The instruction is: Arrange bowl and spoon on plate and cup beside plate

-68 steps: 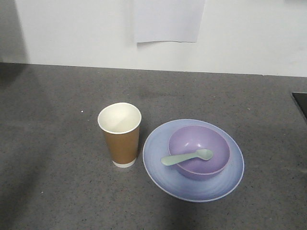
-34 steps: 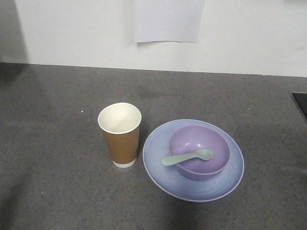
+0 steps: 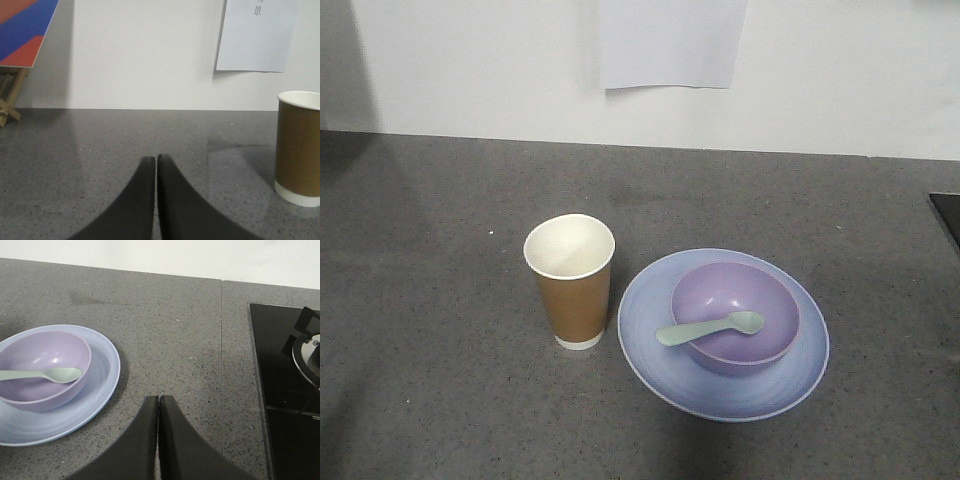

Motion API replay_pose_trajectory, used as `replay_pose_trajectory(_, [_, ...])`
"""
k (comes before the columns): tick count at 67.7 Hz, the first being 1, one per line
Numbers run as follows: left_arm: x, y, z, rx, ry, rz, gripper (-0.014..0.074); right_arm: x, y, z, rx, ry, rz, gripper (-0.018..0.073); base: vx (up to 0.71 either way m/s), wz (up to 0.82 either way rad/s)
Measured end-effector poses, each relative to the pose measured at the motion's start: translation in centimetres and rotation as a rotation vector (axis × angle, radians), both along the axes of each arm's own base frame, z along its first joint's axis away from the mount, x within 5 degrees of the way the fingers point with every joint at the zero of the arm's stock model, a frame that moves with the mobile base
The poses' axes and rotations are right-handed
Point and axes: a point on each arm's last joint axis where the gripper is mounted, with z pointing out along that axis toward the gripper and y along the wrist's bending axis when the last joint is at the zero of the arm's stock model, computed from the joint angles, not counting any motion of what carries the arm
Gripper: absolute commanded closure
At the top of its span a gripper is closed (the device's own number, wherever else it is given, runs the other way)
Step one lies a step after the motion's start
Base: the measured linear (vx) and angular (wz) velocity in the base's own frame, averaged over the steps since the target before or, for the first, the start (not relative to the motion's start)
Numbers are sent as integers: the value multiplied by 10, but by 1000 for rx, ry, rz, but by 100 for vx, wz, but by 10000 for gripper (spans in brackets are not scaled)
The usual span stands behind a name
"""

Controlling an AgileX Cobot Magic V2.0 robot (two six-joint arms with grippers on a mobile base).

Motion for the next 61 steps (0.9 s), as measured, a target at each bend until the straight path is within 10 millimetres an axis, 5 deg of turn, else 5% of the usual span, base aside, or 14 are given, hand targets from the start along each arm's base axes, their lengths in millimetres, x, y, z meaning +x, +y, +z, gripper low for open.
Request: replay_pose_trajectory(61, [0, 0, 0, 0, -3, 0, 603, 0, 0, 0, 0, 0, 0, 570, 0, 0])
